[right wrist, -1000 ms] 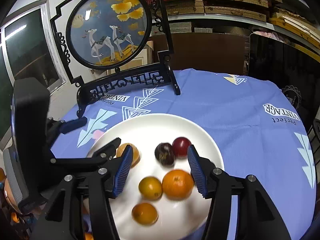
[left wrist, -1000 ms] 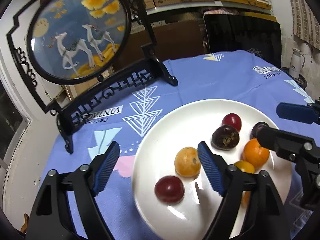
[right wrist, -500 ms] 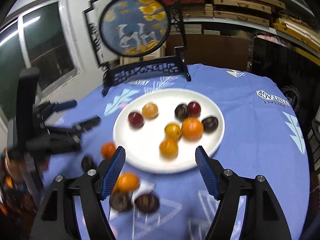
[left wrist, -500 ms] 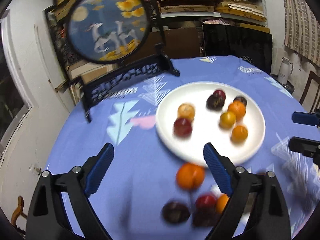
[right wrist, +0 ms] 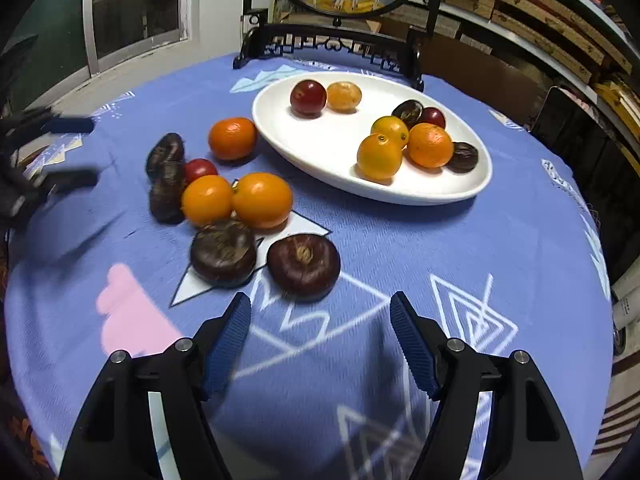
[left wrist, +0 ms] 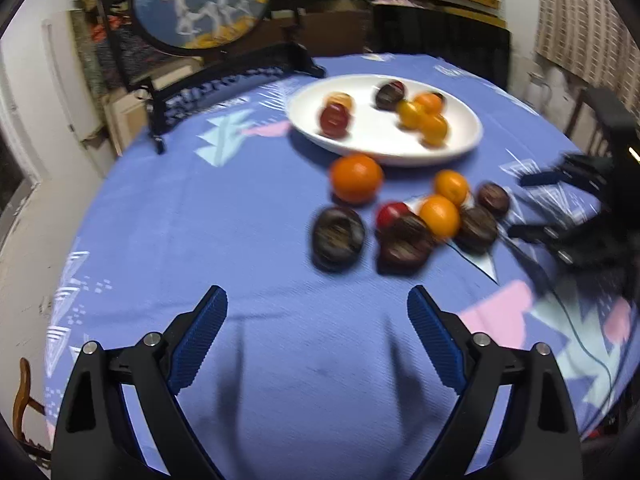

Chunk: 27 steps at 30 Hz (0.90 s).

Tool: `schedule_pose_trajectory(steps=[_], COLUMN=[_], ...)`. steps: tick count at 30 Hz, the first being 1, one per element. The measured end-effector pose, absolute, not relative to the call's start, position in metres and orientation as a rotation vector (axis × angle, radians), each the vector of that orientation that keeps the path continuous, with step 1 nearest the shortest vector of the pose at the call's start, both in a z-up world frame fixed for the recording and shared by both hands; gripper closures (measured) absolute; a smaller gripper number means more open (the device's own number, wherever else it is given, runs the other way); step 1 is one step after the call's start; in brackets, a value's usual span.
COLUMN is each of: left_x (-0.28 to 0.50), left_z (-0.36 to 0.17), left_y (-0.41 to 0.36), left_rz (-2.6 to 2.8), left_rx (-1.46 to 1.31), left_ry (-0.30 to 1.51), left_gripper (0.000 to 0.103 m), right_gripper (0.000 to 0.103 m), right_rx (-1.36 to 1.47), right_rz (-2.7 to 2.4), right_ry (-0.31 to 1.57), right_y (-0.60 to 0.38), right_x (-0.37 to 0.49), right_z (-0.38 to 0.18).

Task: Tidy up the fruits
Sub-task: 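Grasp a mangosteen with the right tool while the left tool grasps another mangosteen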

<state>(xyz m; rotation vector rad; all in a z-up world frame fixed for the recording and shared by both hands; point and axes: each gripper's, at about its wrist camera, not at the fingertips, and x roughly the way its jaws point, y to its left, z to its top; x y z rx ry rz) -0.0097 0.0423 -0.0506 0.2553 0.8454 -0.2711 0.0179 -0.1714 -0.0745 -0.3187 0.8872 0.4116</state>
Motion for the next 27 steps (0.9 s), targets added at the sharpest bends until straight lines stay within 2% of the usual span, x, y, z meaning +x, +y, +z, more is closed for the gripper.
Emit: schedule_pose_trajectory(steps=[2,3,4,11,12,13,15,21,22,24,27], left_x=[-0.013,-0.015,-0.016,-0.005,-0.002,0.001,0.012,0.036,0.038,0.038,0.031], left_z=[-0.055,-0.057,-0.058,-0.067,-0.070,-0.073,-0.082,-0.079,-0.079,-0.081,-0.080], left_y=[0.031,0.025,0.019,-0.008,-0.011,-0.012,-0.014,-0.014,-0.015,-0.019,-0.018], left_rz=[-0.312,-0.324,-0.338,-0.362,-0.362,-0.361,-0.363,-0.354,-0.348,-0.353,-0.357], left_rx=[0.265,0.267,0.270,0.259,0.266,0.274,0.265,0.190,0.195,0.207,0.216], left_ry=[0.862,0.862,0.863,0.871,0.877,0.886,0.937,0.944,0.941,0.953,0.949], left_gripper=[0.014,0.014,0.014,0.015,0.023,0.036,0.047,0.047,0.049,0.061,0.062], right_gripper=[0.040,0.055,0.063,0.063,0.063,0.063,0.063,0.063,0.063,0.063,0.063], right_rx=[-0.303,-0.290,-0.272,-0.263,-0.254,-0.246,-0.231,-0.210,-0.209,-0.205,-0.198], right_rz=[0.437,0.448,0.484,0.474,0.472,0.466,0.470,0.476,0.476,0.477,0.479], right_ry=[0.901,0.901,0.915,0.898,0.896,0.892,0.895,0.898,0.896,0.894,0.899], right_y=[-0.169,-0.169,-0.167,-0.179,-0.182,-0.185,-0.188,-0.188,-0.188,-0.188,-0.187], right_x=[0.025,0.028,0.029,0.011,0.010,0.009,0.007,0.007,0.007,0.004,0.000], right_z=[-0.078,-0.078,-0.078,-0.073,-0.073,-0.072,-0.072,-0.073,-0.073,-0.071,-0.071])
